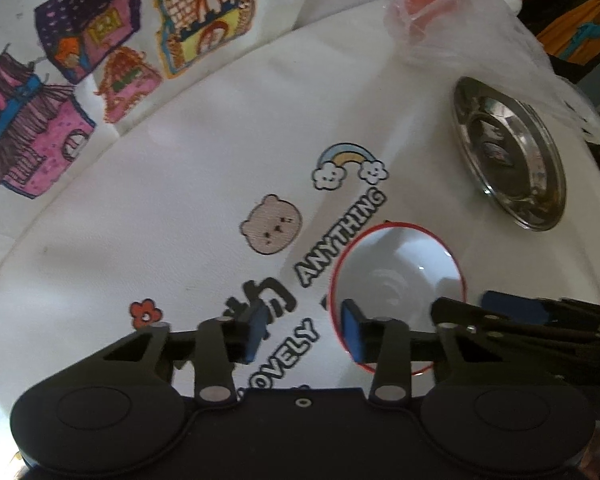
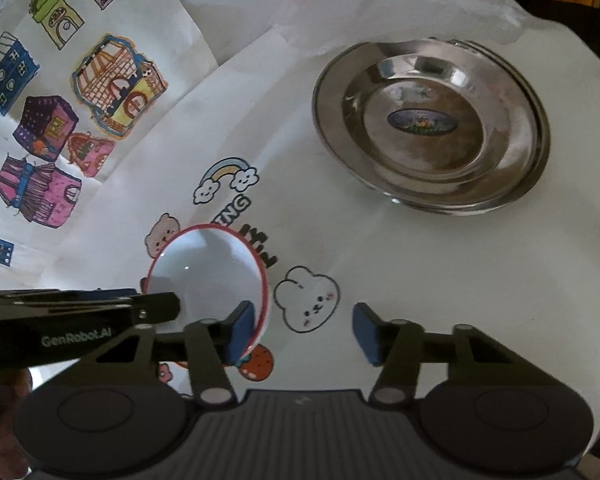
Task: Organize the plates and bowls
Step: 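Close both grippers on the smaller white bowl rim, then carry the smaller white bowl over the nested bowls and lower it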
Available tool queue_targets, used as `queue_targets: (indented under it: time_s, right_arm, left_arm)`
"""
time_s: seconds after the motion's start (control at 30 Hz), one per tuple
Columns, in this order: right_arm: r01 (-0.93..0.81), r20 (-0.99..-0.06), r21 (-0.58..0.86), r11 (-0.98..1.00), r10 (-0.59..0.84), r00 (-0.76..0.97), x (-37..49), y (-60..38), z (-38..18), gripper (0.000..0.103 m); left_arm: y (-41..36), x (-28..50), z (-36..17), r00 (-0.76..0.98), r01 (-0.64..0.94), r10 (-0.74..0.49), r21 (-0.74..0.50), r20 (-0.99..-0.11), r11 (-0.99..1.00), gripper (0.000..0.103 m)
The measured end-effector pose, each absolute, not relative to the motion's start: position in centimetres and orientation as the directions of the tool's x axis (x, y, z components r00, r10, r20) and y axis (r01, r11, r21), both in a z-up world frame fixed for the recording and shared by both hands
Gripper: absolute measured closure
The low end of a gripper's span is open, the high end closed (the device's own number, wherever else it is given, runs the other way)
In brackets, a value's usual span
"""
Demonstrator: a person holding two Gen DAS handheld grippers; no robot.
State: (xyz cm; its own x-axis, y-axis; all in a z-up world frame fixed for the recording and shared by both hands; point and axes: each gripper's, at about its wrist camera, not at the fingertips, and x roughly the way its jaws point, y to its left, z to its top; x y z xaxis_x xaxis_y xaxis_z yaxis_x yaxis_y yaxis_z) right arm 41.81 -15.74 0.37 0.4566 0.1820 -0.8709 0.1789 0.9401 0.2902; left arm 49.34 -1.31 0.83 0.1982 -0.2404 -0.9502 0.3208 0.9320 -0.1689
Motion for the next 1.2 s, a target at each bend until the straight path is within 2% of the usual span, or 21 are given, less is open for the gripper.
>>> queue_targets:
  time_s: [0.07,0.2,0.23,0.37,0.57,1.2]
  right_arm:
    - [0.175,-0.87,0.304,0.937,0.198,0.452,42.0,-15.7,0.2,0.054]
    - [0.176,-0.853,0.365,0.914,0.253,0.455,42.1,-15.6,-0.1,0.075]
    - [0.179,-0.85,0.379,0.908,0.264,0.457,42.2,-15.7,-0.2,0.078]
    - [0.195,-0.838,0.424,0.884,0.301,0.456,42.4,-15.6,-0.4,0.093]
    - [0.189,-0.85,0.396,0.898,0.281,0.445,41.7,-14.7,0.0,0.094]
    - [0.082,-0.81,0.386,0.919,0.295,0.507,36.6,-11.7,4.4,0.094]
  left_arm:
    - [-1.4,49.4,0.7,0.184,0.318,-0.26,-0.192,-0.948,0.928,0.073]
    - [-1.4,49.6,0.2,0.146,0.298,-0.303,-0.25,-0.942,0.921,0.088]
    - [-1.4,49.6,0.1,0.136,0.294,-0.311,-0.262,-0.94,0.919,0.091]
    - [-1.5,49.2,-0.3,0.127,0.279,-0.324,-0.28,-0.937,0.919,0.092]
    - [-0.8,48.2,0.3,0.139,0.271,-0.334,-0.289,-0.932,0.918,0.093]
    - [3.6,41.9,4.5,0.282,0.26,-0.381,-0.312,-0.88,0.914,0.093]
